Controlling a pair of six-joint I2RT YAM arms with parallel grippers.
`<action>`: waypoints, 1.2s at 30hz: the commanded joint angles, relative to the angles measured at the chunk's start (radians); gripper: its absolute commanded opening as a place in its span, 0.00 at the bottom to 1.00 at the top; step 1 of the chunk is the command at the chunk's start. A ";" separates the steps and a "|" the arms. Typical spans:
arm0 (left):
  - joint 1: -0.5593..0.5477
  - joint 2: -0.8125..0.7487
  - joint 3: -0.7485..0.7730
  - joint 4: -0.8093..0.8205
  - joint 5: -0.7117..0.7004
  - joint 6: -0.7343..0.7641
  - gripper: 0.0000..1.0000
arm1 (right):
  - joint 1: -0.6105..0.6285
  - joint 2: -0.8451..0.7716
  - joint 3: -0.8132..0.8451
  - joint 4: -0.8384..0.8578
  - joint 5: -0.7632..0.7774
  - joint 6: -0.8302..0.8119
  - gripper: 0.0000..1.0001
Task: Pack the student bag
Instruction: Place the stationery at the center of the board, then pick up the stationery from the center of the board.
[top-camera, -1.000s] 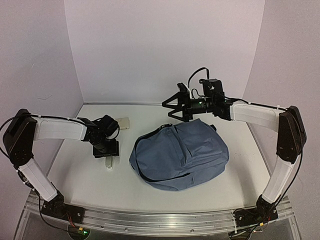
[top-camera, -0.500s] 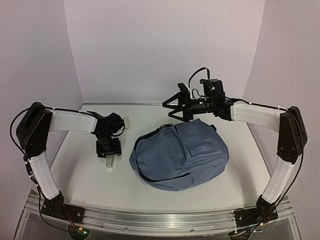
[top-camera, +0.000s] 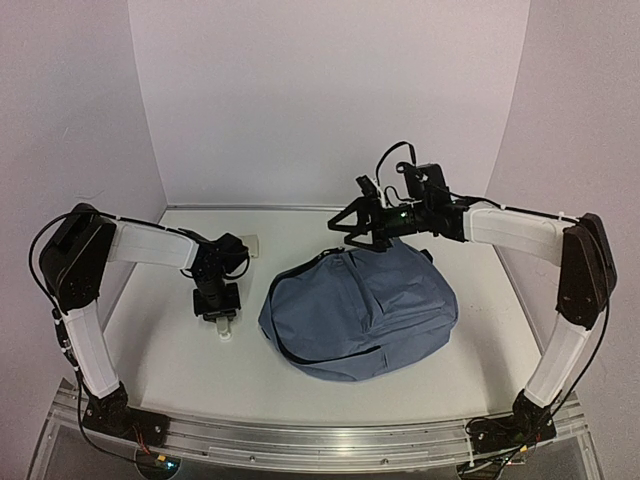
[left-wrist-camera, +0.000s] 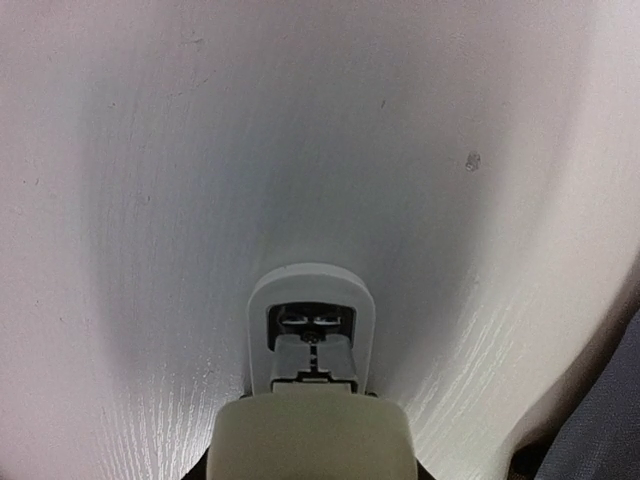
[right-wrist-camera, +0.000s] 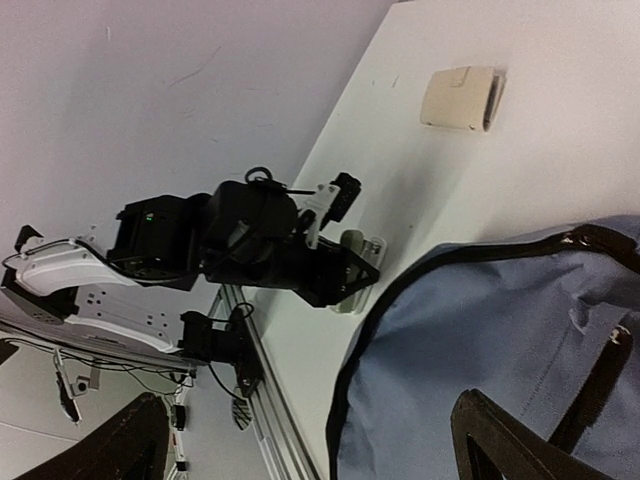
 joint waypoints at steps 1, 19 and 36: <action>0.002 0.019 -0.033 0.046 0.041 0.018 0.19 | 0.000 -0.062 0.037 -0.217 0.160 -0.206 0.98; 0.001 -0.284 0.019 -0.001 0.056 0.099 0.00 | 0.007 -0.055 0.098 -0.603 0.649 -0.597 0.91; -0.001 -0.326 0.023 0.010 0.074 0.095 0.00 | 0.204 0.089 0.157 -0.677 0.860 -0.678 0.65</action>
